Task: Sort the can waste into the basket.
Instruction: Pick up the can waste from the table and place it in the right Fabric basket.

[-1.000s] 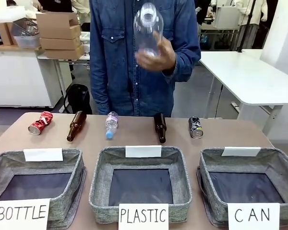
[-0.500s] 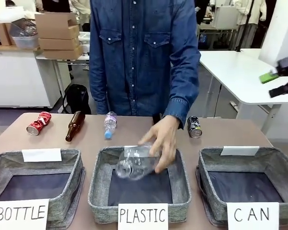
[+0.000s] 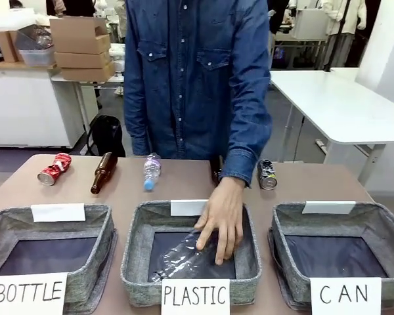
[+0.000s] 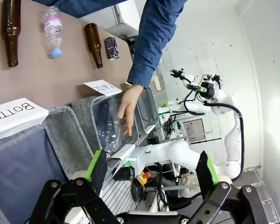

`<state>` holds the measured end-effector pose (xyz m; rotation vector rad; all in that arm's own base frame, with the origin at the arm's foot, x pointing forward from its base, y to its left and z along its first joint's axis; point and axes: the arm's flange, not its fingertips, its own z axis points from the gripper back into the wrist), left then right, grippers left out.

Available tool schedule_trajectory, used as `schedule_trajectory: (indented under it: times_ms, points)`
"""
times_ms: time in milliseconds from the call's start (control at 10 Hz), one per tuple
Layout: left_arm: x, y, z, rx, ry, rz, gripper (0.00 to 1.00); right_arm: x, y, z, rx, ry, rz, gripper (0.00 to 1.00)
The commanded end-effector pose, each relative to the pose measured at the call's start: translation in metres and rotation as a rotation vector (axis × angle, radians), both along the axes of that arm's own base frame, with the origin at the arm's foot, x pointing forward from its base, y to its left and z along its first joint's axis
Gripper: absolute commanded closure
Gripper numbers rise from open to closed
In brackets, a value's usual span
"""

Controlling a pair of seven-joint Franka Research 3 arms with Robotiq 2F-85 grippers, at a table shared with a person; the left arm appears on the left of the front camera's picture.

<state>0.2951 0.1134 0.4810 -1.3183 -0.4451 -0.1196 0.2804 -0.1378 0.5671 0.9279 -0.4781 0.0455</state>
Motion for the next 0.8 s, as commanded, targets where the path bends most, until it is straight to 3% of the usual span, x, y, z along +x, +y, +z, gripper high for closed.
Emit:
schedule_trajectory:
  times_ms: [0,300,500,600,700]
  points:
    - [0.0,0.0,0.001,-0.006,-0.022,-0.01,0.0,0.018,0.018,-0.006,-0.021,0.041,0.015,0.0]
    - [0.0,0.0,0.001,-0.006,-0.022,-0.01,0.0,0.07,0.059,-0.008,-0.113,0.107,0.087,0.0]
    - [0.0,0.0,0.001,-0.006,-0.022,-0.01,0.0,0.053,0.041,-0.004,-0.076,0.083,0.036,0.0]
    - [0.0,0.0,0.001,-0.006,-0.022,-0.01,0.0,0.061,0.056,-0.003,-0.12,0.08,0.05,0.0]
    - [0.0,0.0,0.001,-0.006,-0.022,-0.01,0.0,0.088,0.083,-0.007,-0.193,0.08,0.077,0.0]
